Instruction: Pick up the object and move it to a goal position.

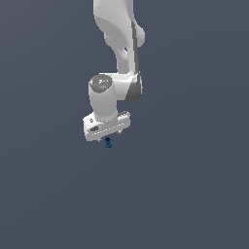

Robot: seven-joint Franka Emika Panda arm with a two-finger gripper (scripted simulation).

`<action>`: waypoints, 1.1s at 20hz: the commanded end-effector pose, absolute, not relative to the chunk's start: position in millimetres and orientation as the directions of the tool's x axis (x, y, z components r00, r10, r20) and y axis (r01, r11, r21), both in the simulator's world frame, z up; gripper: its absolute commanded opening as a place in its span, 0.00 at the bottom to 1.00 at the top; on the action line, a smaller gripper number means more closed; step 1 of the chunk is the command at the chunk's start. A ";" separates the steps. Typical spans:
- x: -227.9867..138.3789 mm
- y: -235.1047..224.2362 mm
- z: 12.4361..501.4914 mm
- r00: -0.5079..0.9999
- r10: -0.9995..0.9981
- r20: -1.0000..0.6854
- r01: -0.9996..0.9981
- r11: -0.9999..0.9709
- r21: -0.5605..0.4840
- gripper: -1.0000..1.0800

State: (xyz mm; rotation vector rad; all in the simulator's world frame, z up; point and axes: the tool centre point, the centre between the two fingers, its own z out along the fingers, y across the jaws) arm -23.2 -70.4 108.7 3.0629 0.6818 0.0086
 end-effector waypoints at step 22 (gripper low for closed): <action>-32.2 -85.2 66.3 0.860 0.511 0.000 0.511 -0.860 0.000 0.96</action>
